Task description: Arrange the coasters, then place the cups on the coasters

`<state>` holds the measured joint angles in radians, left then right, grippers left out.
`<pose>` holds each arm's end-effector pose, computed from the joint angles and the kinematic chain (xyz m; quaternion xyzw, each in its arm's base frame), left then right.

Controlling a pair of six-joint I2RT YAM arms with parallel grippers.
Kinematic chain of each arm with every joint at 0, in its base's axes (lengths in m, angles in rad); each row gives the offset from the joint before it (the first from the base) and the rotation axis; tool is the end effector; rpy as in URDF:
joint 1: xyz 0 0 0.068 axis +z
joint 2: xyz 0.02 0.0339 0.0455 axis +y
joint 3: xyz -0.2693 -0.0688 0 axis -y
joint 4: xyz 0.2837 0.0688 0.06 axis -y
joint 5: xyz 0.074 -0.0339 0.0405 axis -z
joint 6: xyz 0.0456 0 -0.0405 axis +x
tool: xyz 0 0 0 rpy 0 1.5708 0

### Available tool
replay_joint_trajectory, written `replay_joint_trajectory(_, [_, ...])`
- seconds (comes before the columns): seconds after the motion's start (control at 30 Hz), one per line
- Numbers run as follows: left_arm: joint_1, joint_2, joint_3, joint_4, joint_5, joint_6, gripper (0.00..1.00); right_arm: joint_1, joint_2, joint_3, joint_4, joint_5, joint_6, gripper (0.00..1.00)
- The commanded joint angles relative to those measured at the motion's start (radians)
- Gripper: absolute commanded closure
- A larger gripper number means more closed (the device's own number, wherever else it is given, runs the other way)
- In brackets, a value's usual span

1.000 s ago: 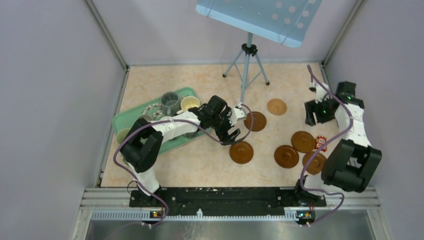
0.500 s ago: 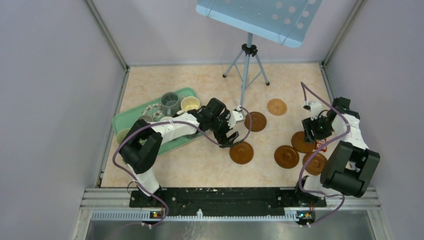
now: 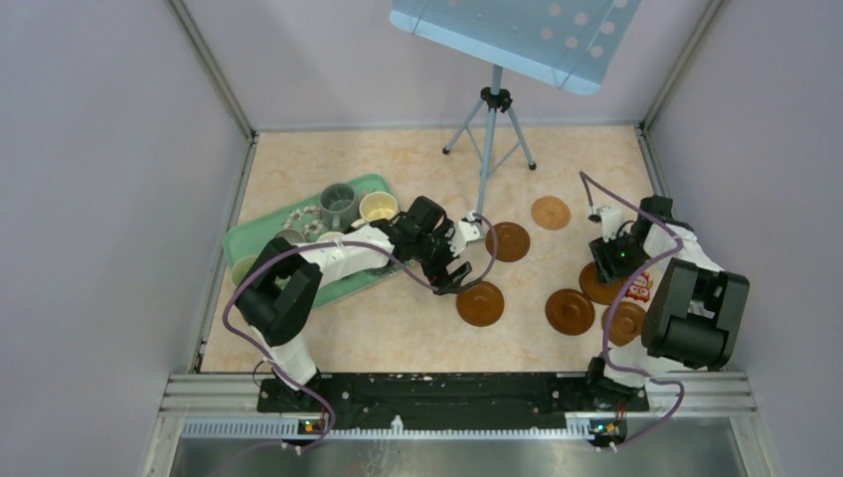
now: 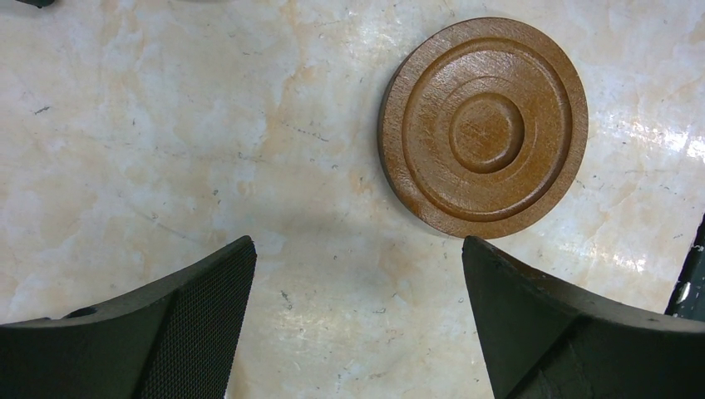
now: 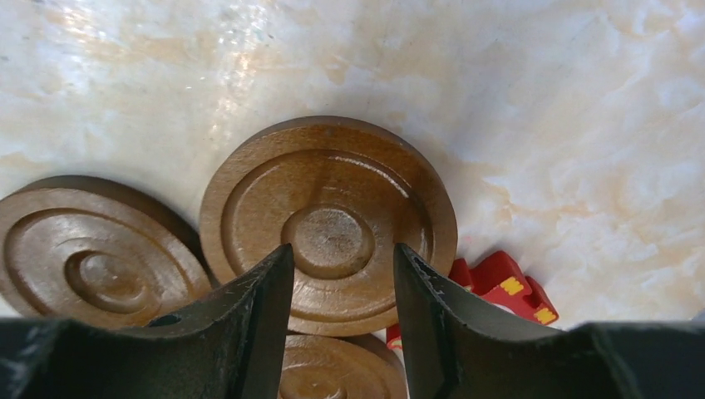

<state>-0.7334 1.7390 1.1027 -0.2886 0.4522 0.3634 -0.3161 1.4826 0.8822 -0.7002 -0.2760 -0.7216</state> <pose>0.2824 -0.2813 0.1668 0.5425 0.7516 -0.2659 0.2649 0.2849 -0.0801 0.1574 -0.2158 0.9576 0.0522 0.1834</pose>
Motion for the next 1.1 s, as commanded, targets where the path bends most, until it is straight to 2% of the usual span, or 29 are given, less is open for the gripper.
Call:
replay_joint_trajectory(0.0, [0.005, -0.029, -0.003, 0.040, 0.017, -0.009, 0.01, 0.012, 0.034, -0.027, 0.094, 0.044, -0.004, 0.53])
replay_joint_trajectory(0.27, [0.010, -0.013, 0.000, 0.049, 0.017, -0.014, 0.01, 0.064, 0.089, -0.029, 0.176, 0.055, 0.052, 0.54])
replay_joint_trajectory(0.5, [0.031, 0.000, 0.002, 0.051, 0.024, -0.018, 0.01, 0.120, 0.173, 0.033, 0.229, 0.046, 0.130, 0.58])
replay_joint_trajectory(0.87, [0.054, 0.025, 0.009, 0.060, 0.037, -0.018, 0.01, 0.210, 0.271, 0.132, 0.256, 0.038, 0.189, 0.60])
replay_joint_trajectory(1.07, [0.063, 0.027, 0.008, 0.060, 0.044, -0.018, 0.01, 0.215, 0.286, 0.161, 0.232, 0.024, 0.195, 0.60])
